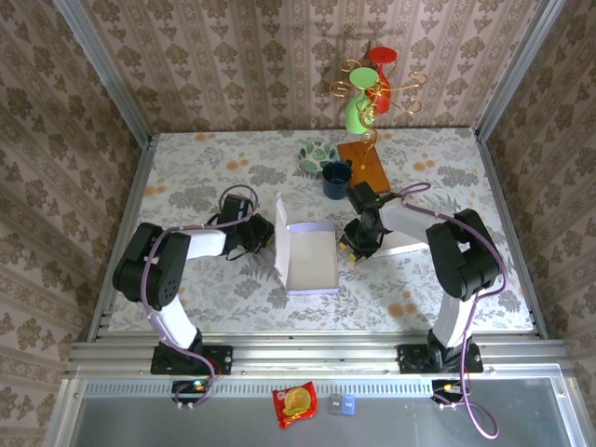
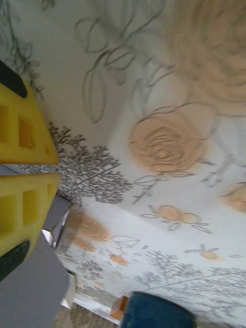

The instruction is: Fold the paper box

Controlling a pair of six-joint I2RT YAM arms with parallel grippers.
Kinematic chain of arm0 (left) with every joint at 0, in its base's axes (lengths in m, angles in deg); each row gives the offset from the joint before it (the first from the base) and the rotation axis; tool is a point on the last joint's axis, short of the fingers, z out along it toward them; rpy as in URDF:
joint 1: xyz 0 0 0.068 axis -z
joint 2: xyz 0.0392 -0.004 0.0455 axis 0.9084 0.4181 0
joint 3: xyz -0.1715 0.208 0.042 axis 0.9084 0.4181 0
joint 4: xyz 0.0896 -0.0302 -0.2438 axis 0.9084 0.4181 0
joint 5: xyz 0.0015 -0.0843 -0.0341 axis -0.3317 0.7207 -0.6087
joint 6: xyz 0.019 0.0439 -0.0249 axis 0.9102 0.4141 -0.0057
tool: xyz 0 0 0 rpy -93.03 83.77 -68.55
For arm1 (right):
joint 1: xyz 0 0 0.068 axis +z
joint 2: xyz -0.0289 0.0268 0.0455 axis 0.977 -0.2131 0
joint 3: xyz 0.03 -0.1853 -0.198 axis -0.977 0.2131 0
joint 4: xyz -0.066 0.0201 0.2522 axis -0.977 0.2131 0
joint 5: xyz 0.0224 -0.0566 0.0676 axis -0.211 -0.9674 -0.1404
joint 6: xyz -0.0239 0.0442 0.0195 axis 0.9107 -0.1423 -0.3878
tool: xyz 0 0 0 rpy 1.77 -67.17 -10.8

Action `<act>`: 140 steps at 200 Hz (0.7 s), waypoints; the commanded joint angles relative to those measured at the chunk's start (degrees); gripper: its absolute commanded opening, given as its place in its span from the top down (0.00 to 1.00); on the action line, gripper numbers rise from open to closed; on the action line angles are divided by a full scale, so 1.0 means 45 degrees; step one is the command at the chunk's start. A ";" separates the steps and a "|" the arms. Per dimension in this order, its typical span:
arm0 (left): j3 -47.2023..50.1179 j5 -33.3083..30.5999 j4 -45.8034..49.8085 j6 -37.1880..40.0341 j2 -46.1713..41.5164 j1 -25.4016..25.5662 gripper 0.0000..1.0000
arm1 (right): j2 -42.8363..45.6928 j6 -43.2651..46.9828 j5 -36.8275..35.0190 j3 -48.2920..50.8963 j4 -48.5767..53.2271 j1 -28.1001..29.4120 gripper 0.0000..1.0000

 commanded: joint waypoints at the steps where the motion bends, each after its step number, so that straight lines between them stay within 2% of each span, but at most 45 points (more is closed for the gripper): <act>1: -0.0785 0.0463 0.0588 0.0518 0.0319 -0.0098 0.87 | -0.0296 0.0139 -0.0467 -0.0829 0.0504 -0.0111 0.71; 47: -0.1629 0.1064 0.1319 0.0589 0.1070 0.0306 0.88 | -0.1246 0.0064 -0.0271 -0.1610 0.0336 -0.0130 0.71; 140: -0.2211 0.1400 0.0117 -0.0124 0.2047 0.0607 0.91 | -0.1170 -0.0520 0.0133 -0.1066 -0.0367 0.0091 0.72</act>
